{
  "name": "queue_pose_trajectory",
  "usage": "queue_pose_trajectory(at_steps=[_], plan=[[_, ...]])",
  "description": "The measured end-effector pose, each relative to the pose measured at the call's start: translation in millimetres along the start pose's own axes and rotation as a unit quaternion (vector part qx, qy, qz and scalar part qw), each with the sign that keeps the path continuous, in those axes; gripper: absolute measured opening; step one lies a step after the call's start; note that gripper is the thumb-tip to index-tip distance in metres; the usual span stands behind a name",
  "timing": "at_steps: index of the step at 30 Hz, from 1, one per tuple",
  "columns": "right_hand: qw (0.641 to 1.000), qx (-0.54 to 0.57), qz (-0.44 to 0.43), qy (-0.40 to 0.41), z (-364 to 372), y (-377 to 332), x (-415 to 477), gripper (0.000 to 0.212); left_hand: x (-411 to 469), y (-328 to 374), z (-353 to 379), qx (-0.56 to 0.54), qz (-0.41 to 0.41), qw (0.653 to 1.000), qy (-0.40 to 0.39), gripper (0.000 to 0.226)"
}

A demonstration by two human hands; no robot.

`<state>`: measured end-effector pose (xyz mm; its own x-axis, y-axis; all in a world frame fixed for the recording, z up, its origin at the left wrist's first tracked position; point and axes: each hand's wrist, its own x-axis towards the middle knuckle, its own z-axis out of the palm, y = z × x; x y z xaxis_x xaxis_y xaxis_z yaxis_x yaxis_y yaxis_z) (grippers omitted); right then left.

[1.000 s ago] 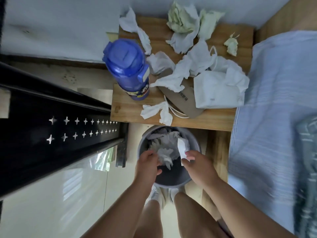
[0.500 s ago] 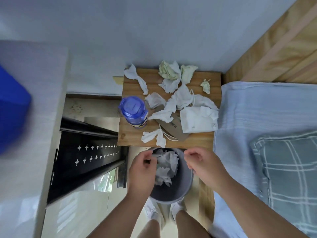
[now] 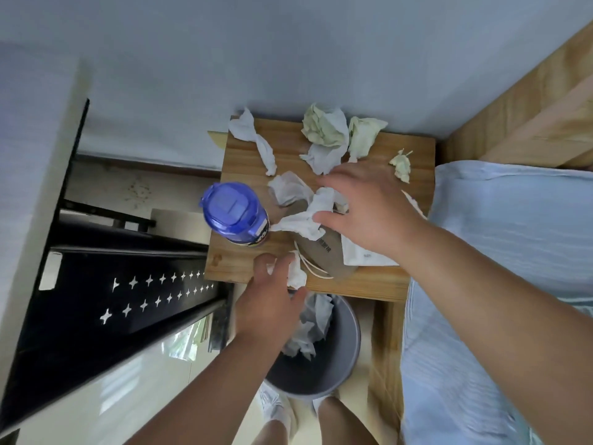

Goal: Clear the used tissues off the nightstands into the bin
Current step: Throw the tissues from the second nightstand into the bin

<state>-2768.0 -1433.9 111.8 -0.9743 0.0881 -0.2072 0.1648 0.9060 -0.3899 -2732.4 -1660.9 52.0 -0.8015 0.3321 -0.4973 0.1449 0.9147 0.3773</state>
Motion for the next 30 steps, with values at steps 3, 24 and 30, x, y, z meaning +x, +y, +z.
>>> queue_pose_trajectory(at_steps=[3,24,30], plan=[[0.992,-0.097,-0.038,-0.072,26,-3,4,0.076,9,-3,8,-0.035,0.0,0.999,0.025,0.053],[0.921,0.29,0.261,-0.019,112,-19,-168,0.043,-62,-38,48,-0.367,-0.186,0.911,-0.023,0.012],[0.878,0.289,0.345,-0.16,202,-12,-192,0.03,-65,-71,98,-0.325,-0.251,0.9,-0.144,0.029]])
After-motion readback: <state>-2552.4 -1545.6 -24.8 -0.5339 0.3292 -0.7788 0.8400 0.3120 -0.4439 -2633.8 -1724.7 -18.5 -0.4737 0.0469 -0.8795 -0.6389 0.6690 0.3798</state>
